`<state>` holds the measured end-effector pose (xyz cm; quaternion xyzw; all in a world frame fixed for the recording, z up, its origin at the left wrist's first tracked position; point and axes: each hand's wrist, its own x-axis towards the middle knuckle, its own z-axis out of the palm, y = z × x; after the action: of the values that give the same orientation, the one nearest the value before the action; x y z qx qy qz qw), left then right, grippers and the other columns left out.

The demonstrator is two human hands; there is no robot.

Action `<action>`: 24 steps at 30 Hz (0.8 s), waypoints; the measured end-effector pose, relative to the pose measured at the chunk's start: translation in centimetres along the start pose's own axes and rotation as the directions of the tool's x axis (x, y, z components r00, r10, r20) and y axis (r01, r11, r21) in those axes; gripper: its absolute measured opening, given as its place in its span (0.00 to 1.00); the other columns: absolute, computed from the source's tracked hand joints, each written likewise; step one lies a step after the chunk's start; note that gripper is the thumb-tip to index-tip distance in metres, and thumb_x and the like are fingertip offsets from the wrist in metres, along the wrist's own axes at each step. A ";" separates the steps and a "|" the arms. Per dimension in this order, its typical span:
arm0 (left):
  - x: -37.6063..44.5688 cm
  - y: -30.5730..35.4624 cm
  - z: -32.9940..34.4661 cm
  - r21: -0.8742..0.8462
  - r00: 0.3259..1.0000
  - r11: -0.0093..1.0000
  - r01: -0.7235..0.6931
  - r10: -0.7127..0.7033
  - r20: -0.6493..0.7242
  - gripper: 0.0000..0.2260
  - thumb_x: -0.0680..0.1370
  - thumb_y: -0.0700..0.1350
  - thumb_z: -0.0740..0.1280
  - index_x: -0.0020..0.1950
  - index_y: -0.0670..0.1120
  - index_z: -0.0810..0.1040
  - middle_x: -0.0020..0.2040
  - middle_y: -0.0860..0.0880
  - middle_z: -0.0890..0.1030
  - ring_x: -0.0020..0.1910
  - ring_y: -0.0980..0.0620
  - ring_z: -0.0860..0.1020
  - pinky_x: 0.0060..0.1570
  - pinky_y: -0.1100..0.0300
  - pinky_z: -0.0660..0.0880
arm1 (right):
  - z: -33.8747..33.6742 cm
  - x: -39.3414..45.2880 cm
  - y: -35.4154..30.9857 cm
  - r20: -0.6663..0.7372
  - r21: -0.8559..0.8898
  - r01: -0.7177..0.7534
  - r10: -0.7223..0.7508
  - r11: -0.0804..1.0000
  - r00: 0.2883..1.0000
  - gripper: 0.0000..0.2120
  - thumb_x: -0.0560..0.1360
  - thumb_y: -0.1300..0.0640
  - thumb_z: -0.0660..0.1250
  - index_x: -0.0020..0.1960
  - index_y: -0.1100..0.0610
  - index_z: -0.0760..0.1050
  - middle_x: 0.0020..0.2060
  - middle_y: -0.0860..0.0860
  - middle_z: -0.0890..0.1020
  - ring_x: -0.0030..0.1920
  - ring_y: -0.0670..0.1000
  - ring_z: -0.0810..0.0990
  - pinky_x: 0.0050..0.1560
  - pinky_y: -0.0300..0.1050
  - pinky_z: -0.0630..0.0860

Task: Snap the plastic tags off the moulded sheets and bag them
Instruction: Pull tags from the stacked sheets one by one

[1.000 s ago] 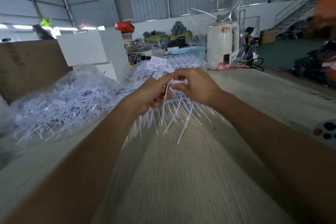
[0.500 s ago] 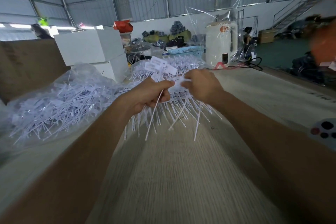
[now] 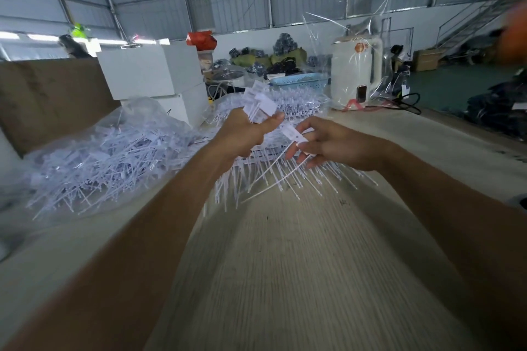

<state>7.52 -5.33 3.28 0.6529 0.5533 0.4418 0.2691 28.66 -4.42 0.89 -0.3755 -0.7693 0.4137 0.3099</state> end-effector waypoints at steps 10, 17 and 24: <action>-0.9 0.7 1.7 -0.042 0.979 0.980 -0.195 0.197 0.052 0.10 0.76 0.56 0.73 0.35 0.67 0.80 0.27 0.60 0.77 0.26 0.63 0.73 0.22 0.69 0.65 | -0.3 0.5 -0.5 -0.042 0.155 0.079 -0.074 0.985 0.996 0.10 0.80 0.64 0.67 0.60 0.61 0.74 0.50 0.61 0.86 0.50 0.57 0.85 0.50 0.45 0.83; -0.7 1.1 1.3 -0.220 0.989 0.966 -0.136 0.146 0.033 0.13 0.79 0.55 0.70 0.37 0.54 0.74 0.24 0.57 0.69 0.20 0.60 0.66 0.23 0.68 0.60 | -0.9 0.5 -0.8 -0.175 0.161 0.142 -0.113 0.977 0.978 0.08 0.79 0.56 0.70 0.50 0.61 0.82 0.44 0.56 0.85 0.41 0.51 0.83 0.41 0.43 0.81; -1.1 1.4 1.5 -0.170 0.991 0.977 -0.131 0.132 -0.008 0.17 0.74 0.66 0.69 0.37 0.54 0.74 0.26 0.55 0.67 0.24 0.55 0.62 0.25 0.63 0.58 | -1.1 0.4 -0.9 -0.263 0.305 0.253 -0.174 0.918 0.949 0.06 0.80 0.57 0.68 0.48 0.57 0.83 0.39 0.52 0.83 0.38 0.48 0.79 0.39 0.40 0.78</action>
<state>9.49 -6.47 3.45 0.6633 0.4687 0.5034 0.2951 29.01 -3.97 2.26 -0.2761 -0.6831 0.4555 0.4996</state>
